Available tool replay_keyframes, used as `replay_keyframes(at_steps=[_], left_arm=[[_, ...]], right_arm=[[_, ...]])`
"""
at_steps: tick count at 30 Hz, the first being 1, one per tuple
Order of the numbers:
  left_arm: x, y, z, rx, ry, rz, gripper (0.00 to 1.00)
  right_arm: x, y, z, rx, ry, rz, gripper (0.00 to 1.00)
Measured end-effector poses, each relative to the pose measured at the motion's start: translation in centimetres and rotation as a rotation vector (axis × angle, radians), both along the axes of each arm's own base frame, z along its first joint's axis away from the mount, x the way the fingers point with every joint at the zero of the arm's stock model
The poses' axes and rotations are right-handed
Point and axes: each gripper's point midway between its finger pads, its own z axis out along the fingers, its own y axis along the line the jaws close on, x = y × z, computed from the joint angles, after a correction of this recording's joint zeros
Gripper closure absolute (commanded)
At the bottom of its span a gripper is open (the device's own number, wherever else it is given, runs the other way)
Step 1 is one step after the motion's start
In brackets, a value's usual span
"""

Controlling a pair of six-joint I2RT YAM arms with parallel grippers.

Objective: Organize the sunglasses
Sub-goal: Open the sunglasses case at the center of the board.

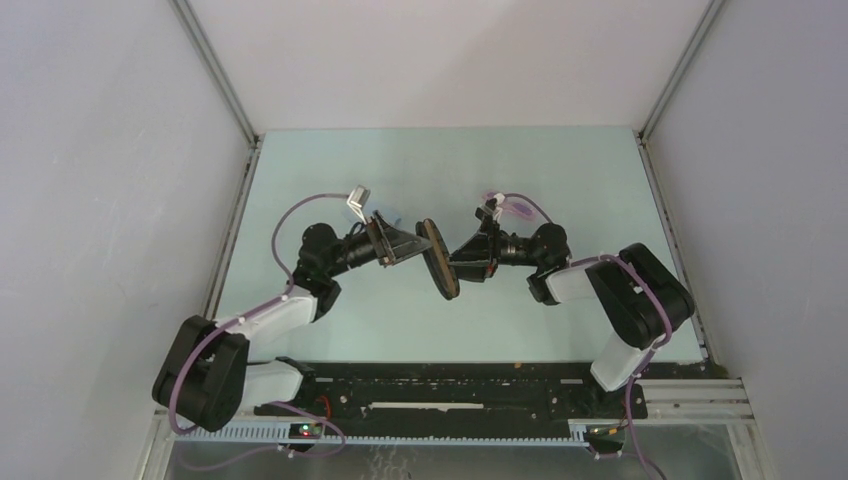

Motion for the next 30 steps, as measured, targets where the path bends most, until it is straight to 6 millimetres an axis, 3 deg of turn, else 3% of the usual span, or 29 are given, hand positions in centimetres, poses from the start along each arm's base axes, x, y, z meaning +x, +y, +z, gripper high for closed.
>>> replay_keyframes(at_steps=[30], left_arm=[[-2.0, 1.4, 1.7, -0.067, -0.171, -0.019, 1.0]], right_arm=[[0.3, -0.3, 1.0, 0.046, 0.081, -0.001, 1.0]])
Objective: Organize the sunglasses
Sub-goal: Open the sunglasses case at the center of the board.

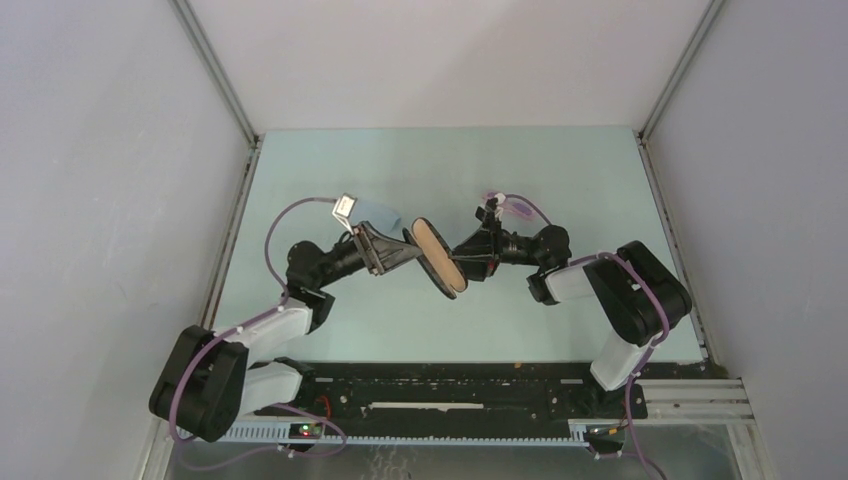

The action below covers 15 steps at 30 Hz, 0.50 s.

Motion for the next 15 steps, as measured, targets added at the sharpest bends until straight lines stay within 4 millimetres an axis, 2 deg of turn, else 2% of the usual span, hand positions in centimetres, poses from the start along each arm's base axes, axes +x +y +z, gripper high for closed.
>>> replay_keyframes(at_steps=[15], left_arm=[[-0.75, 0.51, 0.3, -0.033, -0.082, 0.007, 1.0]], right_arm=[[0.76, -0.24, 0.68, 0.013, 0.093, -0.014, 1.0]])
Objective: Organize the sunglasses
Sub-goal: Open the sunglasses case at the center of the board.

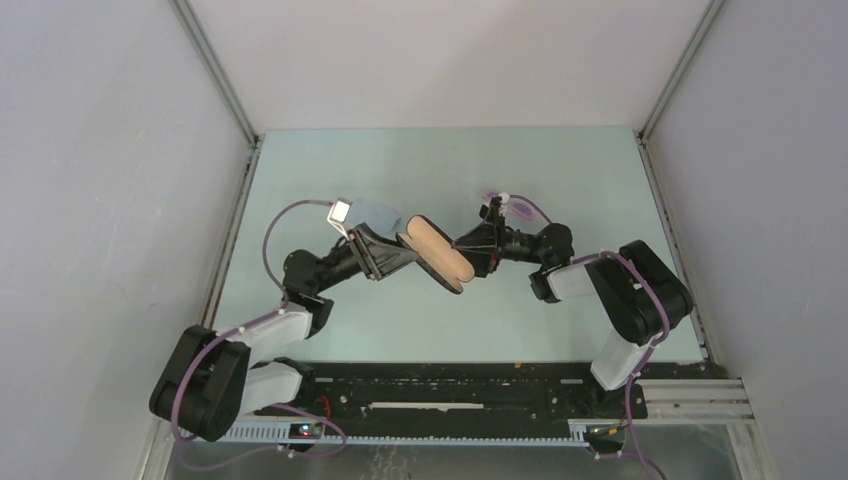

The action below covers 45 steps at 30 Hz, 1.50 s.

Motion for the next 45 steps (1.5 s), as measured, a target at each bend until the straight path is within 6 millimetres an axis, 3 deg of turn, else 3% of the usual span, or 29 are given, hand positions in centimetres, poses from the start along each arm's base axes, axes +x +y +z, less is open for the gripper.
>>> replay_keyframes(at_steps=[5, 7, 10, 13, 24, 25, 29, 37, 40, 45], left_arm=[[-0.3, 0.1, 0.2, -0.002, -0.031, -0.005, 1.0], [-0.7, 0.0, 0.4, 0.001, -0.063, -0.024, 1.0], [-2.1, -0.6, 1.0, -0.004, -0.124, -0.078, 1.0], [-3.0, -0.7, 1.4, -0.026, -0.092, -0.12, 1.0], [-2.0, -1.0, 0.4, -0.03, -0.015, -0.127, 1.0], [-1.9, -1.1, 0.4, -0.028, -0.011, -0.127, 0.97], [-1.6, -1.3, 0.1, -0.011, 0.01, -0.141, 0.68], [-0.6, -1.9, 1.1, 0.076, -0.019, -0.133, 0.04], [0.5, -1.9, 1.3, 0.143, -0.053, -0.076, 0.0], [1.9, -1.3, -0.3, 0.29, -0.032, 0.005, 0.0]], right_arm=[[0.8, -0.2, 0.3, 0.012, 0.051, -0.027, 1.0], [1.7, -0.4, 0.5, 0.022, 0.079, -0.062, 1.0], [1.4, 0.1, -0.1, 0.011, 0.11, -0.043, 1.0], [1.9, 0.0, -0.5, 0.008, 0.07, -0.067, 1.0], [2.4, -0.2, -1.0, -0.012, -0.004, -0.101, 1.0], [2.5, -0.2, -1.1, -0.021, -0.01, -0.106, 1.0], [2.6, -0.5, -0.9, -0.086, -0.07, -0.145, 1.0], [3.3, -1.9, 2.5, -0.384, -0.4, -0.288, 1.0], [2.8, -2.6, 2.7, -0.485, -0.452, -0.306, 1.0], [1.8, -3.3, -0.6, -0.64, -0.417, -0.285, 1.0]])
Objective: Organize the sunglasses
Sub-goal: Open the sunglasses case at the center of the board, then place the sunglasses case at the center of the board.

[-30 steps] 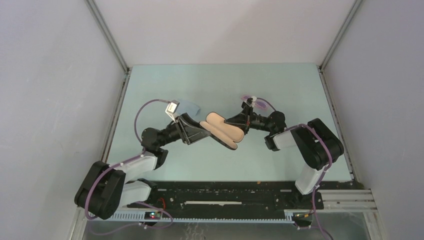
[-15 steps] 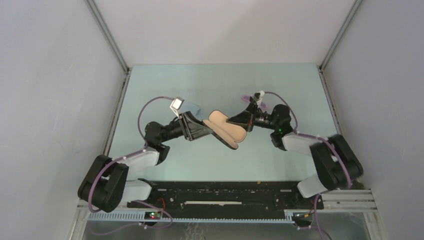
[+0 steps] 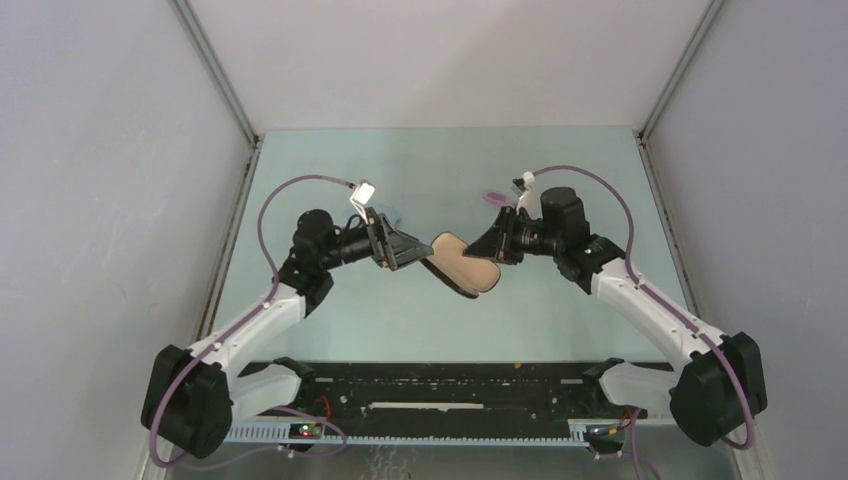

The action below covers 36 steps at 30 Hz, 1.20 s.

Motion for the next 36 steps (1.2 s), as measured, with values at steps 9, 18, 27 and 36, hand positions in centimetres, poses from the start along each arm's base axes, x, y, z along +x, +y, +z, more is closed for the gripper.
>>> replay_keyframes(at_steps=[9, 18, 27, 36], left_arm=[[0.5, 1.7, -4.6, 0.192, 0.109, 0.103, 0.0], [0.2, 3.0, -5.9, 0.259, 0.154, 0.161, 0.0], [0.7, 5.5, -6.1, 0.32, 0.169, 0.318, 0.0], [1.5, 8.2, -6.3, 0.358, 0.195, 0.493, 0.0]], right_arm=[[-0.2, -1.1, -2.7, -0.137, 0.011, -0.05, 1.0], [1.3, -2.4, -5.2, -0.347, -0.106, -0.164, 1.0], [3.3, -3.4, -9.0, -0.59, -0.283, -0.243, 1.0], [5.4, -4.4, -12.4, -0.764, -0.399, -0.264, 1.0]])
